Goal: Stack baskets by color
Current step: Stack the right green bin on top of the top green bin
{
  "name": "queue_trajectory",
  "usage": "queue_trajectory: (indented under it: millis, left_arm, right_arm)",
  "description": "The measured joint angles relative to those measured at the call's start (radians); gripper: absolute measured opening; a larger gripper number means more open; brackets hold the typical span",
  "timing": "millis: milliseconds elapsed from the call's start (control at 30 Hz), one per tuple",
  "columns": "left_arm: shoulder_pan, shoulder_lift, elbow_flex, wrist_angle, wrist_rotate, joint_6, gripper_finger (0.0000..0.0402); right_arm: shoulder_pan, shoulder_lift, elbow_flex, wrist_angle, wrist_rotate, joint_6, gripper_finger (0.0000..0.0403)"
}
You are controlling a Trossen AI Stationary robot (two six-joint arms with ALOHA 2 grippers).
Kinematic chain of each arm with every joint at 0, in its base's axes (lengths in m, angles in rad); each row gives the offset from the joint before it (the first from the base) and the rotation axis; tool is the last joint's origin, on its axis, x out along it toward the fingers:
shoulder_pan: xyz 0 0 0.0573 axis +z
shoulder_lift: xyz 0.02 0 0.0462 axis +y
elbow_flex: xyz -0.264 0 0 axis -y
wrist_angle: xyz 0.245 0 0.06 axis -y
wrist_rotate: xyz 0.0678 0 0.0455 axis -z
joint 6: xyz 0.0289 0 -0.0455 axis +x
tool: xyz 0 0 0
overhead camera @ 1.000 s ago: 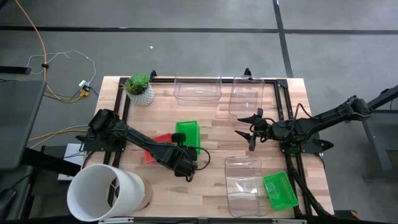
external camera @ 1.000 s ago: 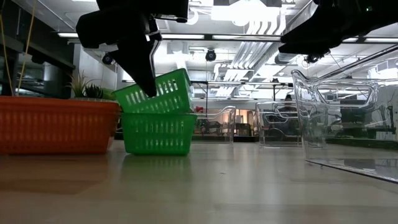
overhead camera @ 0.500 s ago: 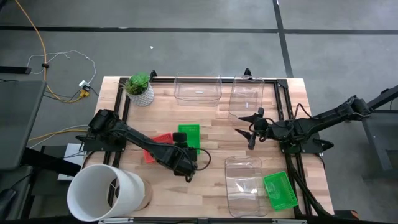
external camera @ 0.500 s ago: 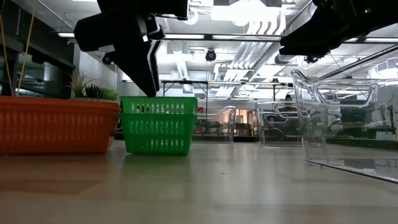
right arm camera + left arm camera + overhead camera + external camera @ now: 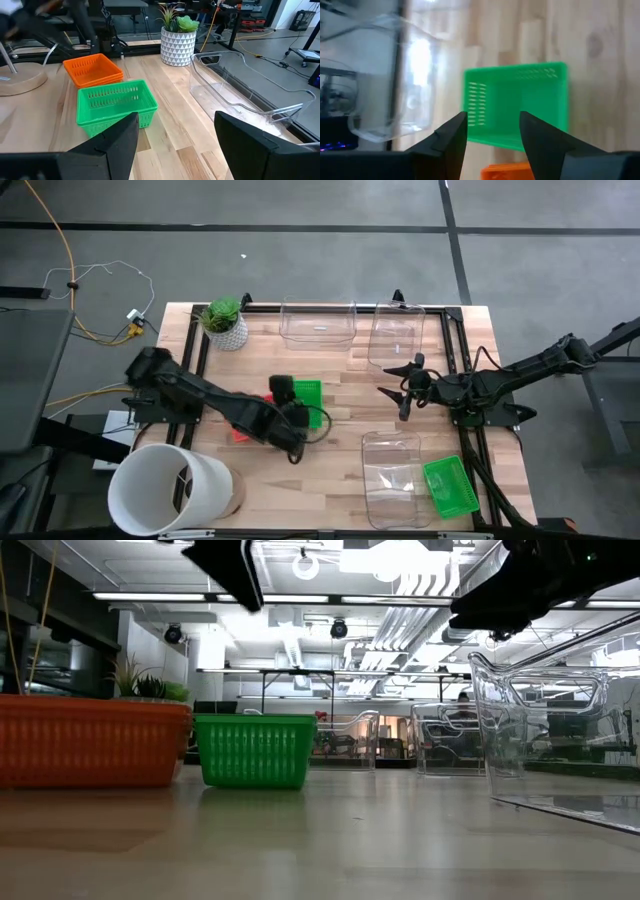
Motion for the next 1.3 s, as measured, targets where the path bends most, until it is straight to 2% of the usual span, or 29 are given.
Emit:
queue_trajectory:
  millis: [133, 367, 500, 633, 700, 800, 933, 1167, 1300]
  left_arm:
    - [-0.006, -0.143, -0.125, 0.142, -0.035, 0.001, 0.0167]
    - [-0.022, -0.453, -0.486, 0.664, 0.026, 0.145, 0.0164]
    - [0.019, -0.620, -0.693, 0.957, 0.069, 0.258, 0.0164]
    - [0.119, -0.761, -0.868, 1.199, 0.196, 0.308, 0.0164]
    - [0.168, -0.811, -0.943, 1.315, 0.288, 0.320, 0.0164]
    - [0.228, -0.871, -1.041, 1.452, 0.370, 0.341, 0.0164]
    - [0.270, -0.915, -1.124, 1.569, 0.385, 0.337, 0.0164]
    - [0.303, -0.926, -1.135, 1.578, 0.395, 0.344, 0.0163]
    - [0.317, -0.926, -1.135, 1.572, 0.349, 0.361, 0.0163]
  right_arm:
    - [0.000, 0.000, 0.000, -0.002, 0.000, 0.005, 0.0248]
    - [0.000, 0.000, 0.000, -0.003, -0.004, 0.024, 0.0248]
    - [0.000, 0.000, 0.000, 0.001, -0.003, 0.024, 0.0248]
    - [0.000, 0.000, 0.000, 0.006, -0.003, 0.023, 0.0248]
    - [0.000, 0.000, 0.000, 0.007, -0.003, 0.023, 0.0248]
    - [0.000, 0.000, 0.000, 0.014, -0.003, 0.023, 0.0248]
    - [0.000, 0.000, 0.000, 0.023, -0.011, 0.023, 0.0248]
    - [0.000, 0.000, 0.000, 0.029, -0.023, 0.023, 0.0248]
    - [0.000, 0.000, 0.000, 0.032, -0.022, 0.025, 0.0248]
